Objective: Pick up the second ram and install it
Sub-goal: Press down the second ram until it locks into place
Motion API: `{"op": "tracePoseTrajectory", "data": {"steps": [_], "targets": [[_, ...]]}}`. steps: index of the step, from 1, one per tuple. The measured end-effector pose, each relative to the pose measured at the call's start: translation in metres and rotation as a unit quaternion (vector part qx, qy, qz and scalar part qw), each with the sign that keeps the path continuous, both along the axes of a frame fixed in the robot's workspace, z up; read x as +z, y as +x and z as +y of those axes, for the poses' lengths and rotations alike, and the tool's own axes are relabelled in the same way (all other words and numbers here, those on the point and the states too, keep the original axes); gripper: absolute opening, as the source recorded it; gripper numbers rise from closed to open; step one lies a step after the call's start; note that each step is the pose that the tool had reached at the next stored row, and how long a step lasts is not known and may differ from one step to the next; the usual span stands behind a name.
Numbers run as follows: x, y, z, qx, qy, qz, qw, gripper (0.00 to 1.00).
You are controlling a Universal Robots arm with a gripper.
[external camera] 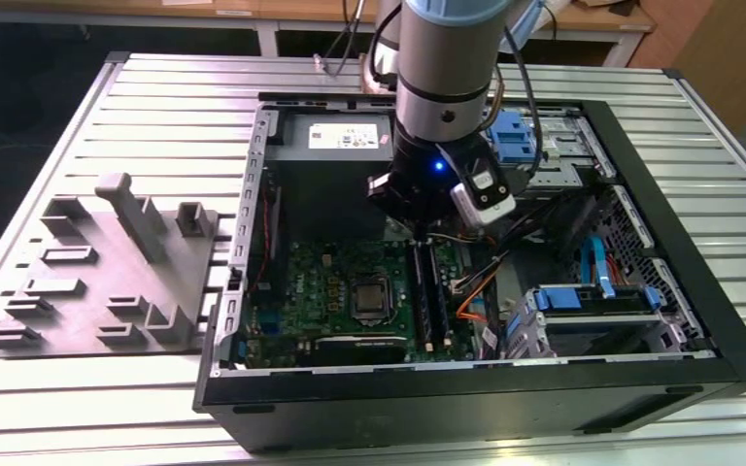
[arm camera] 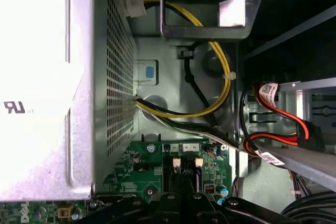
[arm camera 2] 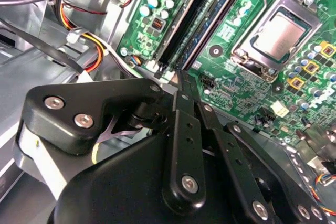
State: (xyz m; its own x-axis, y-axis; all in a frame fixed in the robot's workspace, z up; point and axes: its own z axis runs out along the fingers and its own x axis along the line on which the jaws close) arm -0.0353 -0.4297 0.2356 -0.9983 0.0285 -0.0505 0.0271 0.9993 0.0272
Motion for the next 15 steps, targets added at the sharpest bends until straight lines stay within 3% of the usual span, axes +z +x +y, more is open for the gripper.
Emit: {"op": "tracePoseTrajectory", "data": {"steps": [7,15], "targets": [[-0.0001,0.000,-0.0047,0.000,0.0001,0.0000,1.0000,0.10],[-0.0001,0.000,-0.0166,0.000,0.0001,0.0000,1.0000,0.10]]}}
